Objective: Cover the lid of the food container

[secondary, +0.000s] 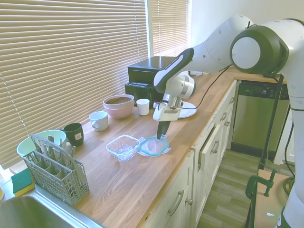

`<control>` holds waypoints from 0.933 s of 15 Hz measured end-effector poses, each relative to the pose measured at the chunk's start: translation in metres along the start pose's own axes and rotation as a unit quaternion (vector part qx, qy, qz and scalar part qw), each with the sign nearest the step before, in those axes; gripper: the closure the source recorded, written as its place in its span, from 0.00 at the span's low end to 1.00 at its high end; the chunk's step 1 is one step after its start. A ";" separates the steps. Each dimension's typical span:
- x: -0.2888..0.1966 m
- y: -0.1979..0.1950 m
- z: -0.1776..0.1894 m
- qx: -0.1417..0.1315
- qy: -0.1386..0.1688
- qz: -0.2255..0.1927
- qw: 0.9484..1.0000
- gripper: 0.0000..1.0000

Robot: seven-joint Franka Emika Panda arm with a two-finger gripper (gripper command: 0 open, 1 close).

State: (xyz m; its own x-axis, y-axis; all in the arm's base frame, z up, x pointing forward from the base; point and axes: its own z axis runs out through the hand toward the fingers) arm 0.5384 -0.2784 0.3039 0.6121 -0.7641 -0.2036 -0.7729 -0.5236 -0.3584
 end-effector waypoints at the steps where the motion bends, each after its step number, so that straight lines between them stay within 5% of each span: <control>1: 0.000 0.000 0.001 0.000 -0.001 0.001 1.000 1.00; 14: -0.019 0.001 -0.004 0.003 0.007 0.009 1.000 1.00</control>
State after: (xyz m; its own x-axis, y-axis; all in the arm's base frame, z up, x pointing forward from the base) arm 0.5257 -0.2660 0.3106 0.5951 -0.7789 -0.1978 -0.7833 -0.5071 -0.3596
